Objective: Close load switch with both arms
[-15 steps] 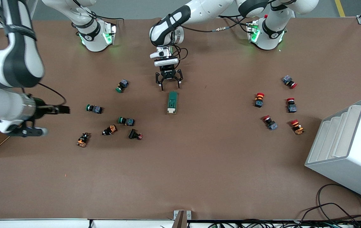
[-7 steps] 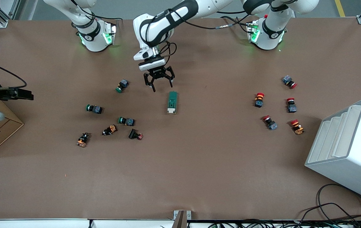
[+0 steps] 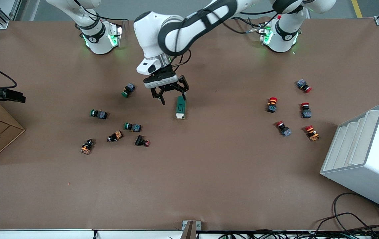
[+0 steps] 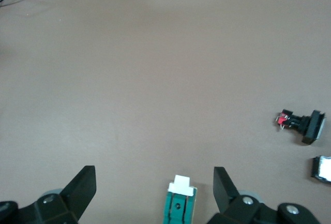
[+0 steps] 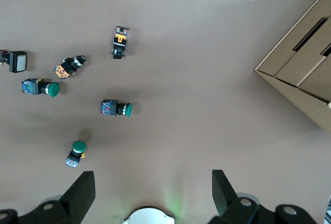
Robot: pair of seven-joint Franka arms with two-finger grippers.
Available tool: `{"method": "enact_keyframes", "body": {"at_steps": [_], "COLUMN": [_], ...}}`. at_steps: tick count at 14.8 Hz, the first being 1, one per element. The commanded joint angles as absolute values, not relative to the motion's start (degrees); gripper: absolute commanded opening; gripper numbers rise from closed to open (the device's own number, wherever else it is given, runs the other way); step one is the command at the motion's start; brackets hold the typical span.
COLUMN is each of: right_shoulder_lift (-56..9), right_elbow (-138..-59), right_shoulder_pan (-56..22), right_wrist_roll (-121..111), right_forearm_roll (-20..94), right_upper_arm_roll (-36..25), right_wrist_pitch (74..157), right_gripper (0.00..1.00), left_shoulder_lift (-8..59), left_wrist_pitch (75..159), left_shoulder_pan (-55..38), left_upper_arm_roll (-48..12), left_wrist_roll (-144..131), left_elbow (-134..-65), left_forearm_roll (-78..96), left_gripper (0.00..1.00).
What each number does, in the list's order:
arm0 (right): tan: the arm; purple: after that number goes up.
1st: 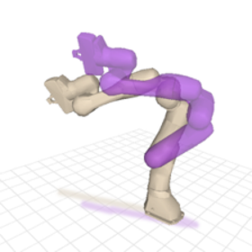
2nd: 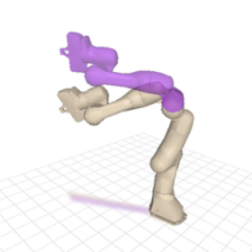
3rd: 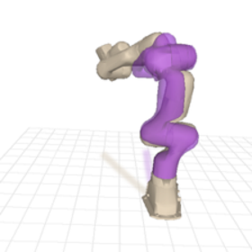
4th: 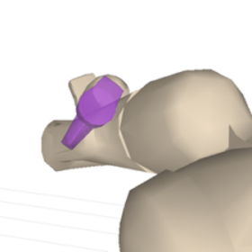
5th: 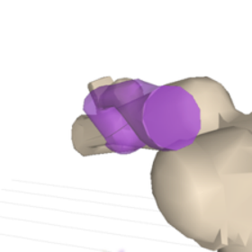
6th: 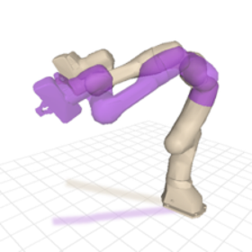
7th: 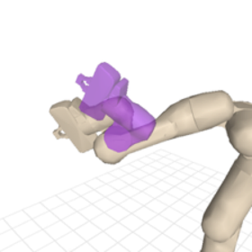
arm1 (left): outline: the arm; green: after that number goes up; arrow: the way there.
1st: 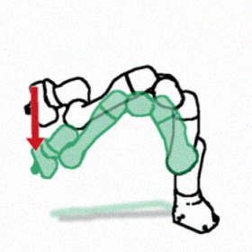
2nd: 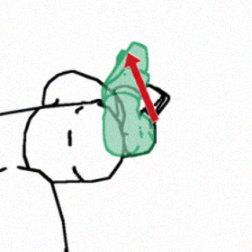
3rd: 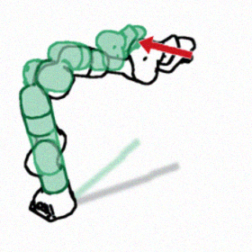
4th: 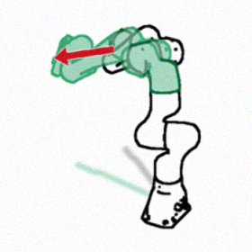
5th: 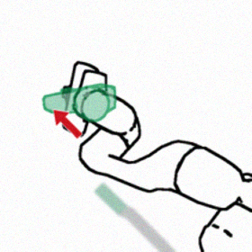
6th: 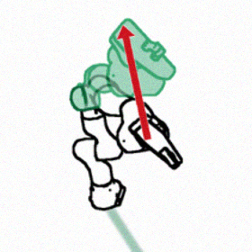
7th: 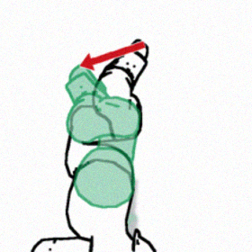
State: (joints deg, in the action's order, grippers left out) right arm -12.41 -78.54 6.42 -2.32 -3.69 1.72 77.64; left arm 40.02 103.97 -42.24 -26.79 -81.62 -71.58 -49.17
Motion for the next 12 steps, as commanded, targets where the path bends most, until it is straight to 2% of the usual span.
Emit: {"method": "enact_keyframes", "body": {"at_steps": [1,5,7,10,12], "right_shoulder_lift": [-12.7,-12.7,-12.7,-11.3,-10.5], "right_elbow": [-74.8,-74.6,-74.6,-76.3,-76.5], "right_shoulder_pan": [6.8,5.5,5.6,5.4,5.1], "right_wrist_roll": [-1.0,-0.3,-0.3,-0.4,-0.4], "right_forearm_roll": [-4.1,-1.2,1.6,1.7,1.1], "right_upper_arm_roll": [2.9,2.8,2.7,2.7,2.4], "right_wrist_pitch": [73.6,70.3,69.9,70.4,70.7], "right_gripper": [1.00,1.00,1.00,1.00,1.00], "left_shoulder_lift": [33.0,27.5,22.3,19.3,17.4], "left_wrist_pitch": [103.9,103.9,103.1,95.3,93.8], "left_shoulder_pan": [-36.7,-28.4,-23.9,-17.1,-13.4], "left_upper_arm_roll": [-27.0,-27.0,-26.6,-27.0,-26.8], "left_wrist_roll": [-69.3,-57.2,-54.1,-47.4,-39.1], "left_elbow": [-73.0,-72.9,-73.4,-73.2,-73.2], "left_forearm_roll": [-40.2,-30.6,-23.9,-17.2,-15.0], "left_gripper": [1.00,1.00,1.00,1.00,1.00]}}
